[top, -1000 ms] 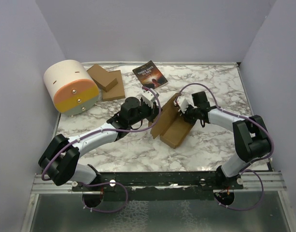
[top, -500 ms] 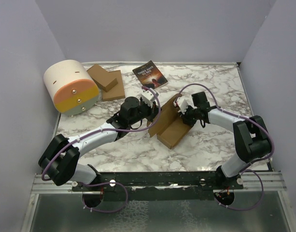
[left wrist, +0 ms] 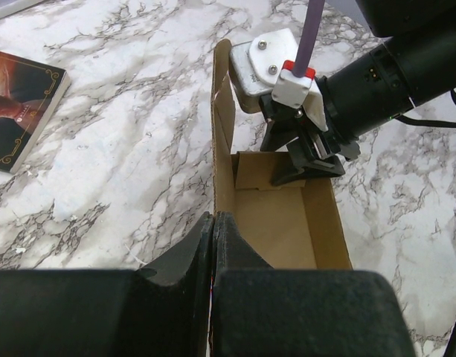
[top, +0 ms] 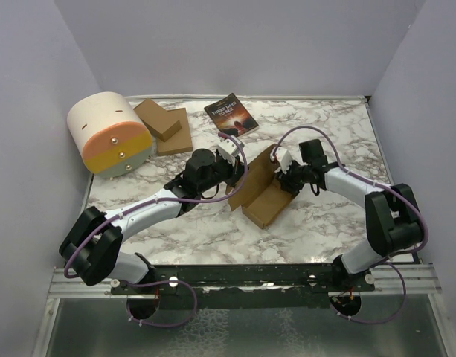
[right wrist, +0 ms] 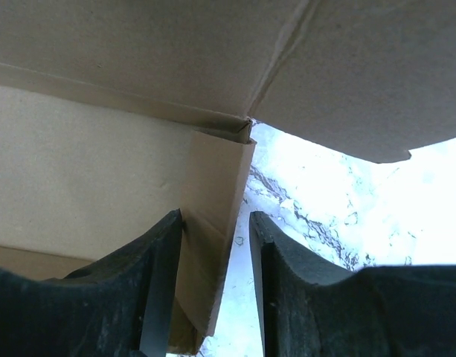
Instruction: Fold the paper box
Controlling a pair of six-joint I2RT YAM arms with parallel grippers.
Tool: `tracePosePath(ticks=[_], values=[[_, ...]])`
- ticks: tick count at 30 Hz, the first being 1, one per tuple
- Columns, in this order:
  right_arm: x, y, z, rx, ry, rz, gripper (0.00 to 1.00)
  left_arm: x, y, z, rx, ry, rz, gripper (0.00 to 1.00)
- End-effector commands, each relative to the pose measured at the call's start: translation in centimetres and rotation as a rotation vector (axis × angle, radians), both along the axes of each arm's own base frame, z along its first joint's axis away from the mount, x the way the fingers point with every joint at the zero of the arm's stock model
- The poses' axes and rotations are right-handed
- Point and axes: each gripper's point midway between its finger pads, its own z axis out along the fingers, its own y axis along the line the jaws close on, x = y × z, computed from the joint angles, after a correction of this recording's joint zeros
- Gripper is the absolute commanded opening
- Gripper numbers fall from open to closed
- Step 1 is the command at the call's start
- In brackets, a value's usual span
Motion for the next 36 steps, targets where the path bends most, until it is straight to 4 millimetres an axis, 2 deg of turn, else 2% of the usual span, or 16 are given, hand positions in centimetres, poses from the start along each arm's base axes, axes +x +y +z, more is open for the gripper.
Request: tracePosePath(ticks=[1,10,14,26,29,33,36], values=[[0.4,0.2,2.0,0.067,-0.021,-0.003,0.43,0.7,-0.2,2.2,-0.027,-0.056,0.011,0.00],[0.1,-0.2,2.0,0.155,0.066,-0.032,0.45,0.8,-0.4,2.3,-0.024,-0.057,0.009,0.00],[-0.3,0.2,1.5,0.174,0.111,-0.028,0.44,0.9,-0.5,2.2,-0.025,-0.055,0.005,0.00],[0.5,-2.2,-2.2,0.027,0.109,-0.102,0.12,1.1,-0.9,2.5,-0.033,-0.057,-0.004,0.00],[1.4,-2.8,-2.1,-0.043,0.040,-0.138,0.07,1.0,-1.0,2.6,-0.039,-0.055,-0.008,0.00],[2.2,-2.8,-1.4,-0.132,-0.051,-0.154,0.03,0.9,-1.1,2.8,-0.047,-0.056,-0.015,0.00],[2.1,-2.9,-1.9,-0.175,-0.058,-0.148,0.02,0.8,-1.2,2.8,-0.050,-0.054,-0.018,0.00]])
